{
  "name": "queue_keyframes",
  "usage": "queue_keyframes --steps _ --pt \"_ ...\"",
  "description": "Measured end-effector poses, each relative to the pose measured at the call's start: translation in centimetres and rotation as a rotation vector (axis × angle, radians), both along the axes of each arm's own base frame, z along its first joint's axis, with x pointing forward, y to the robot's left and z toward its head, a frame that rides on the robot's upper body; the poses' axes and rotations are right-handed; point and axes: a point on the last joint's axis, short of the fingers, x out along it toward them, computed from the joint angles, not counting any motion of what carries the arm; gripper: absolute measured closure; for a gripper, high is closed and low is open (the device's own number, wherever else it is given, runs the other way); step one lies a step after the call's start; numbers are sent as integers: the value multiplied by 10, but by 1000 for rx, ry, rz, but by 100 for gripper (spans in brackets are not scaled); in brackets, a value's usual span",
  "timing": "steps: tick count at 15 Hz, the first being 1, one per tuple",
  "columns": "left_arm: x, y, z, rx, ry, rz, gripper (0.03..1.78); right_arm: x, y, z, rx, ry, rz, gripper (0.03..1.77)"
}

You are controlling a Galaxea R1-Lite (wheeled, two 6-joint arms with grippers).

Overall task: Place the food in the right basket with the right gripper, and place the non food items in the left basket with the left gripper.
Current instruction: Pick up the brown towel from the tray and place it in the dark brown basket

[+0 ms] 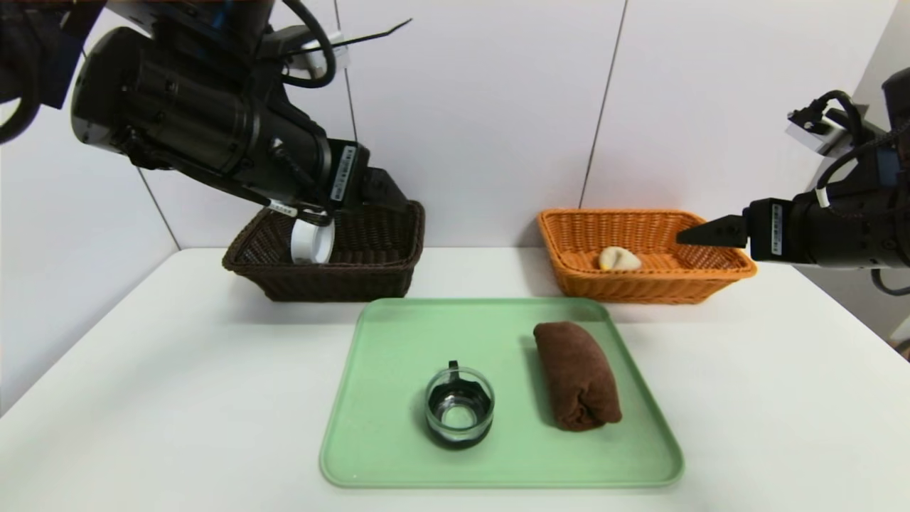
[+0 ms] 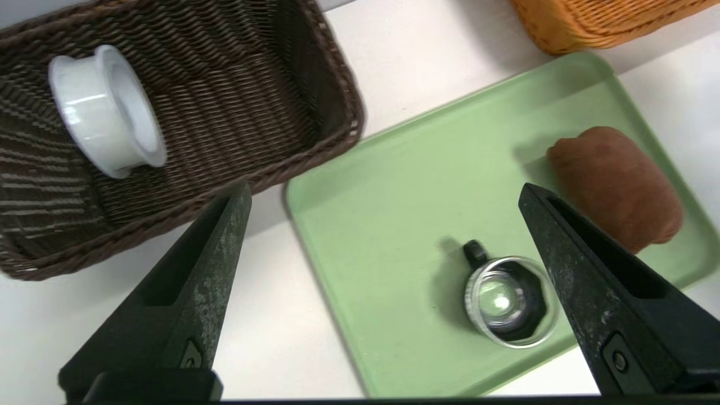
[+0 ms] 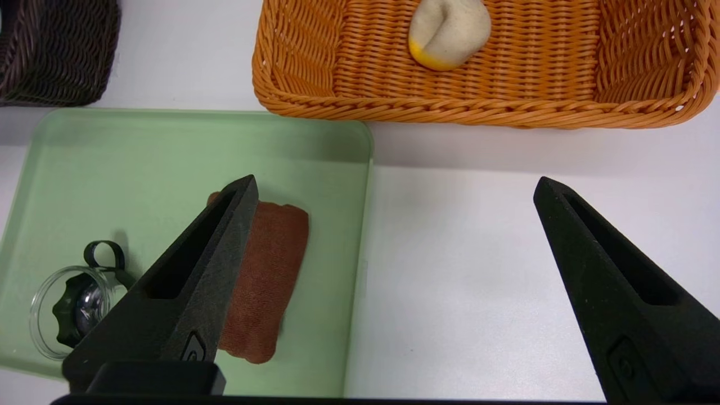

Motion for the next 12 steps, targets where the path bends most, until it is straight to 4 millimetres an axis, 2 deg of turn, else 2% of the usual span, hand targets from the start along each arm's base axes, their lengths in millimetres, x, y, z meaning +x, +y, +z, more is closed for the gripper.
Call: queue_keyframes --steps 4,6,8,12 --pt "-6 -47 -5 -59 13 32 12 -3 0 0 2 1 -2 10" --pt "-5 -62 -11 -44 17 28 12 -5 -1 0 1 2 -1 10" --pt "-5 -69 -18 -24 45 18 12 -7 -1 0 2 4 0 10" --pt "-21 -74 -31 7 173 34 12 -12 6 -2 -11 36 -12 10"
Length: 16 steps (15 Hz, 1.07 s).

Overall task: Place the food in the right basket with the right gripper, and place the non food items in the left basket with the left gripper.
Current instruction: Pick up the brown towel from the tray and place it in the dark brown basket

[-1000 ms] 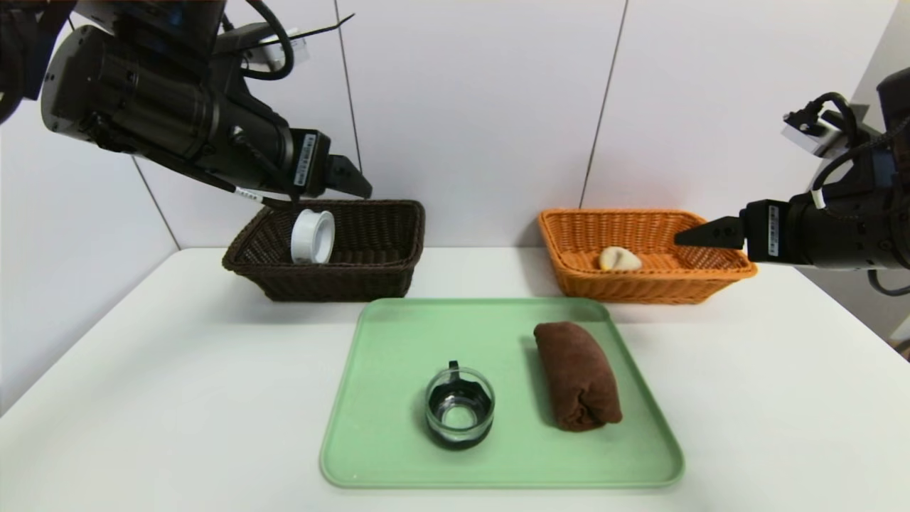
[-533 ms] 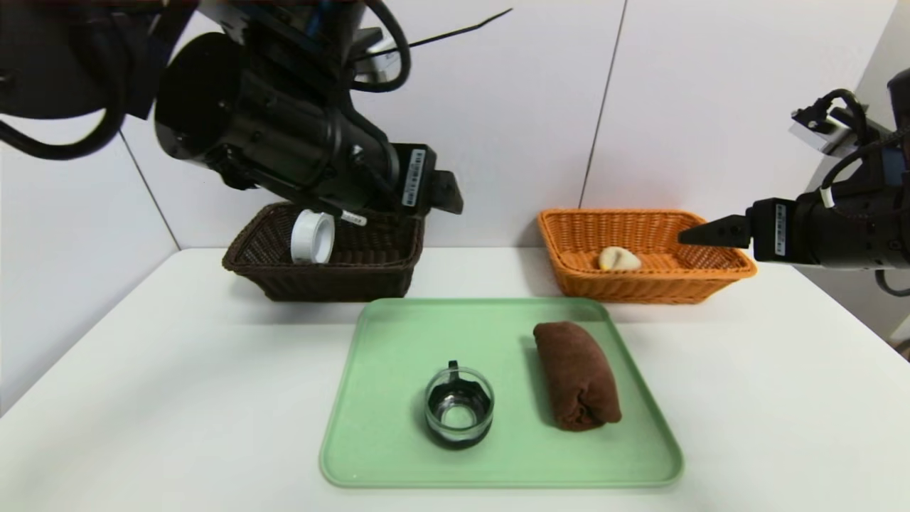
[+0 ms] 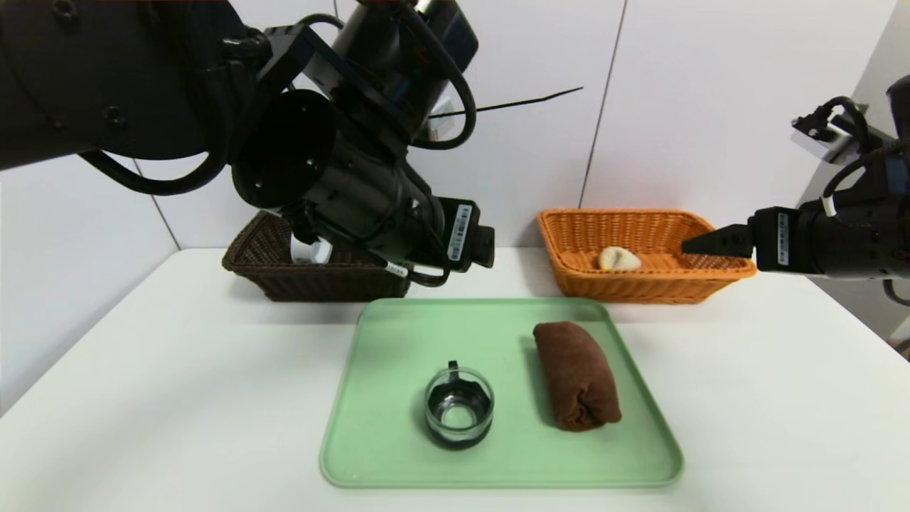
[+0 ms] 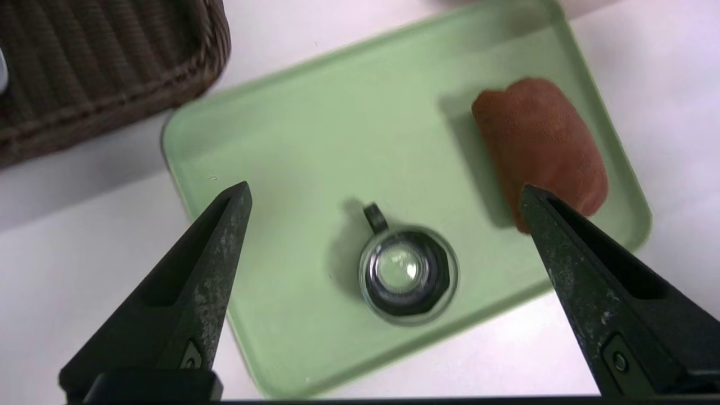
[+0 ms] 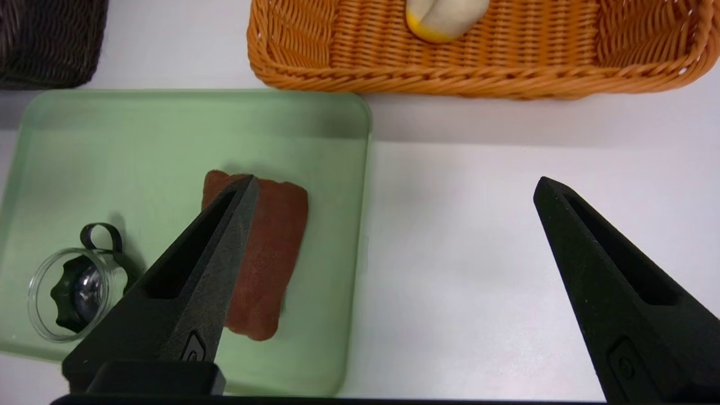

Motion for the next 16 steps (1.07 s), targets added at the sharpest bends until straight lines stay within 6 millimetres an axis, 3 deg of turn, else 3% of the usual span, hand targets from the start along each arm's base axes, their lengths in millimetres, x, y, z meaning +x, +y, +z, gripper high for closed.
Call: queue_keyframes --steps 5,9,16 --pt "-10 14 -31 93 62 16 12 -6 29 0 43 118 10 10" --pt "-17 41 -50 175 -17 -49 12 -2 58 2 65 255 -6 10" --pt "-29 95 -35 184 -96 25 12 31 93 -23 -22 424 22 10"
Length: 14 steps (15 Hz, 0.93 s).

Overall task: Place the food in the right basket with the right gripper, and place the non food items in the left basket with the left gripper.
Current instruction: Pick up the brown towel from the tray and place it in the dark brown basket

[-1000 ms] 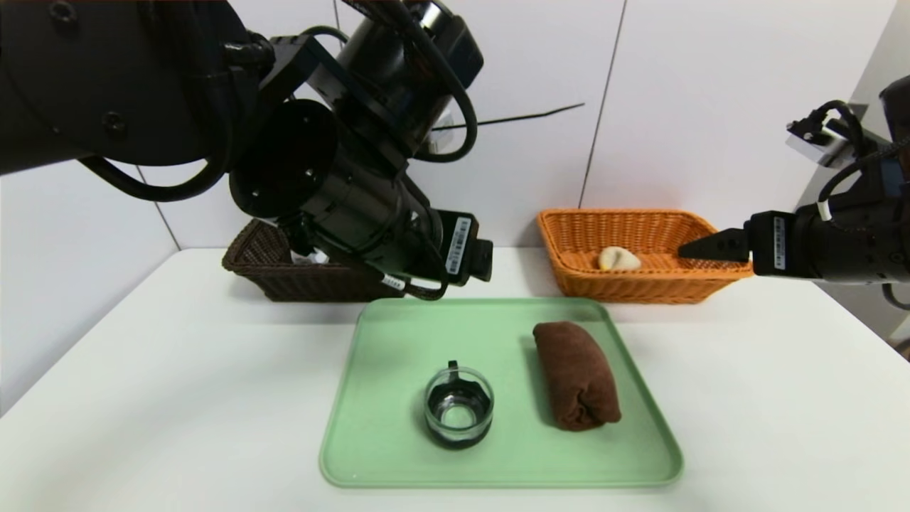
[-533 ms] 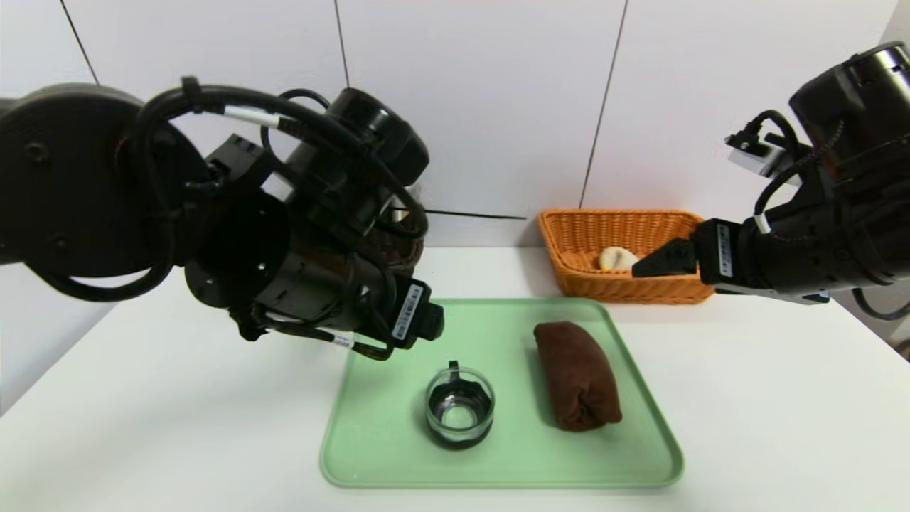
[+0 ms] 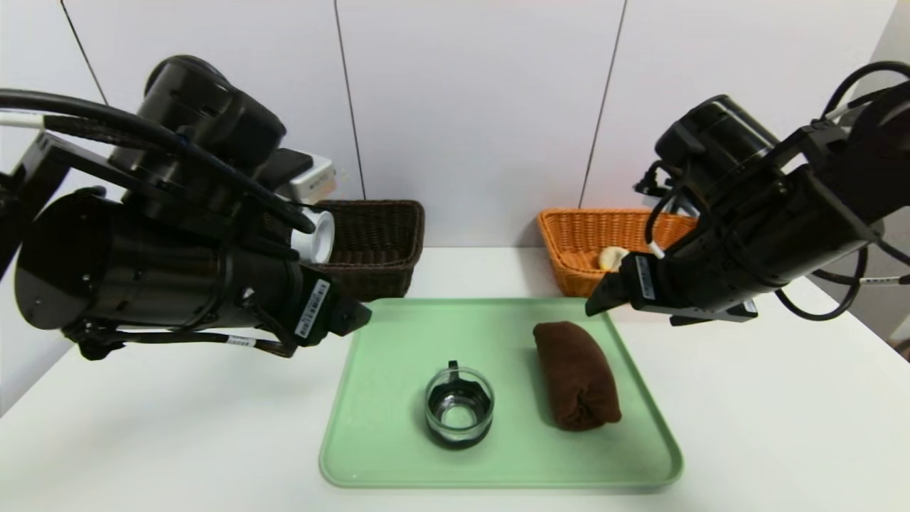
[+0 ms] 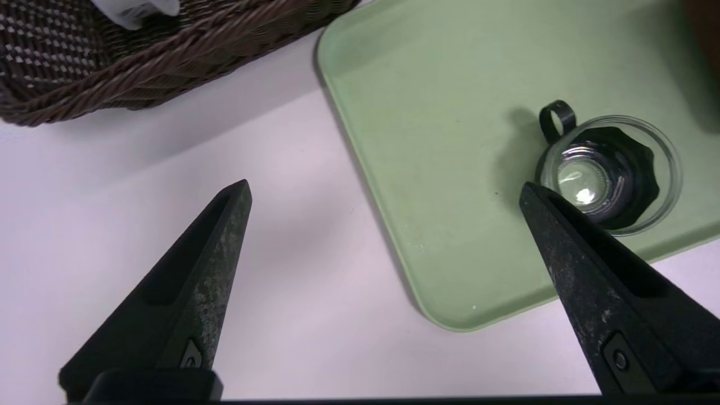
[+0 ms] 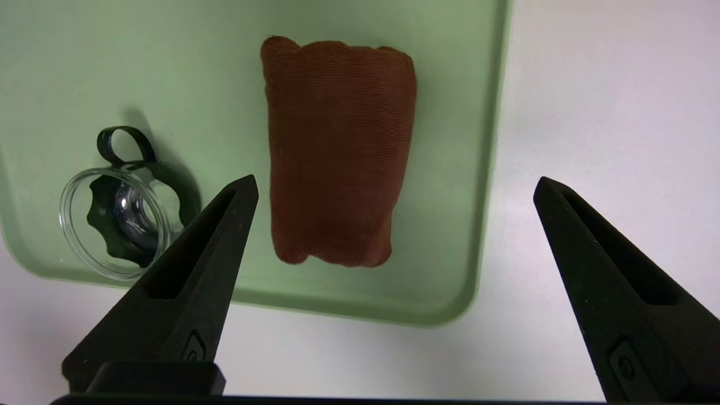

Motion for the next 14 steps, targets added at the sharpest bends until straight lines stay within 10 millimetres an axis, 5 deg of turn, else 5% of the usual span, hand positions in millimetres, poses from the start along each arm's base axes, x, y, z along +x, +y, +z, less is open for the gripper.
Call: queue_keyframes --steps 7,14 --pt "-7 37 -7 9 7 124 12 25 32 -34 -73 65 39 10" --pt "-12 48 -6 1 -2 153 12 35 49 -64 -119 139 65 10"
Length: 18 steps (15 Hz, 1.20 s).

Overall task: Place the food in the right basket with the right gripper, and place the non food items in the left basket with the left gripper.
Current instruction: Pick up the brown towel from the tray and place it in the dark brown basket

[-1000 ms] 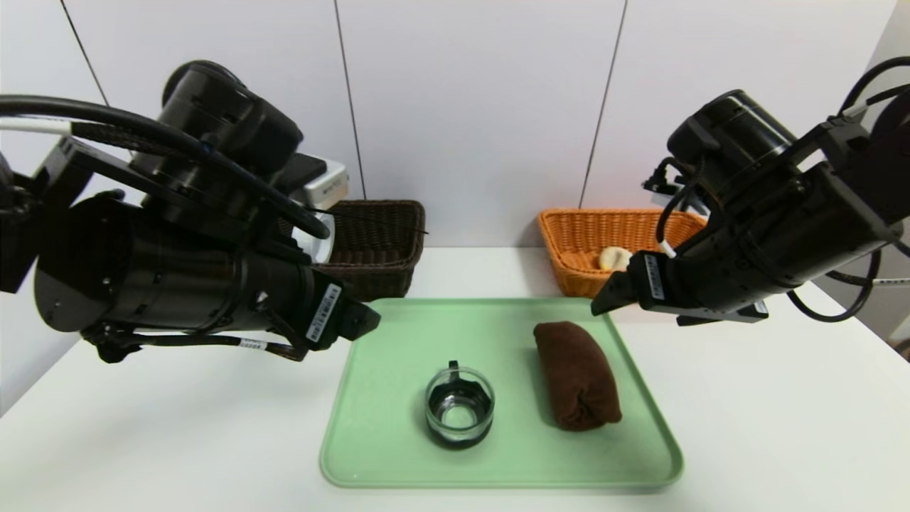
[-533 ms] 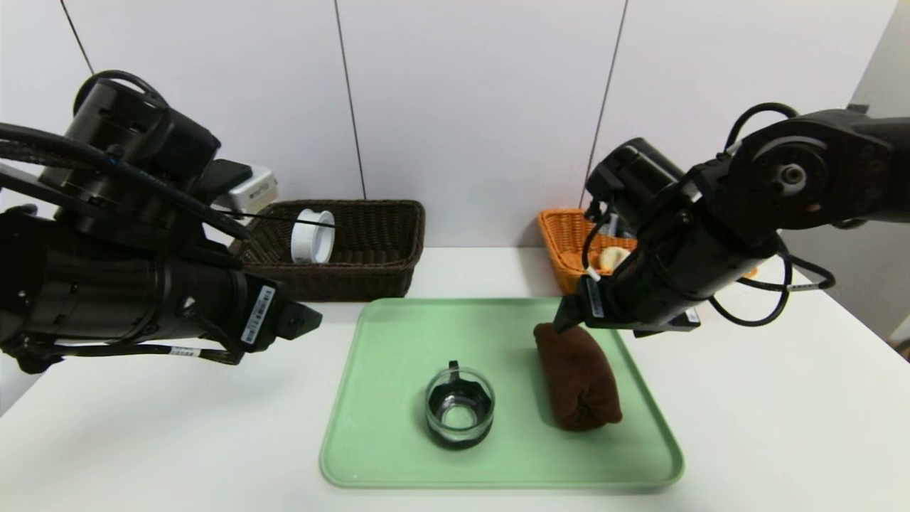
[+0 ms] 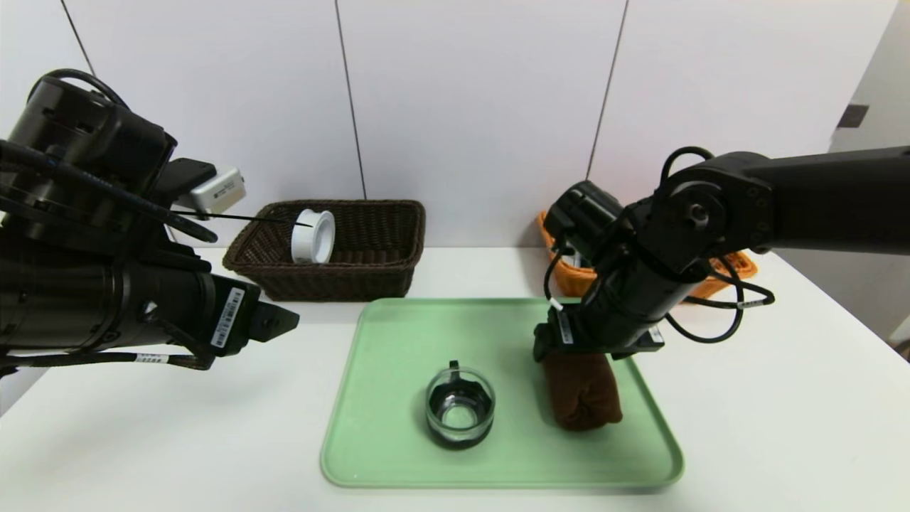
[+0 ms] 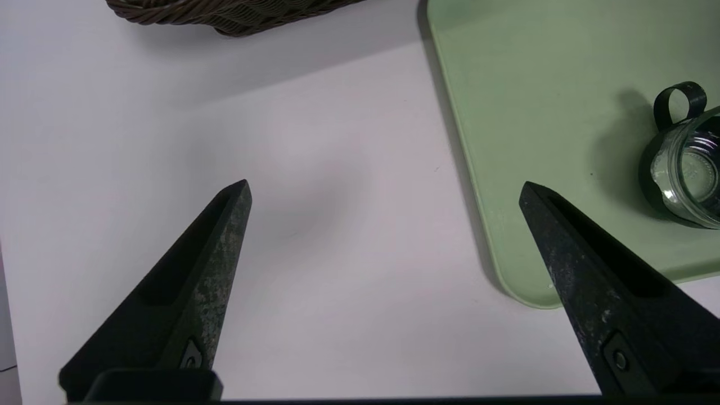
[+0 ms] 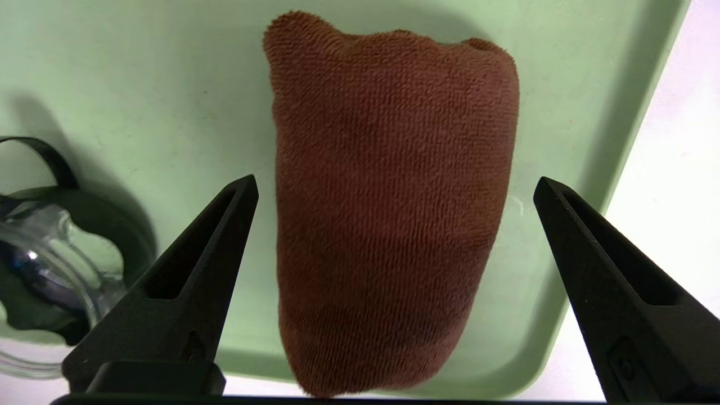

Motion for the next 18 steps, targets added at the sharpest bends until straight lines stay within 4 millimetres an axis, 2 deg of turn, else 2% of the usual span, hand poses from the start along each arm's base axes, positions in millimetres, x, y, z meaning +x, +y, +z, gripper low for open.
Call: queue_keyframes --steps 8,13,14,16,18 --pt "0 1 0 0 -2 5 12 0 14 -20 -62 34 15 10" --pt "0 1 0 0 -1 6 12 2 17 -25 -75 40 4 13" --pt "0 1 0 0 -1 7 12 2 17 -26 -77 41 3 34" --pt "0 2 0 0 -1 6 12 3 17 -26 -77 41 2 65" --pt "-1 2 0 -1 -1 6 12 3 17 -27 -78 43 2 88"
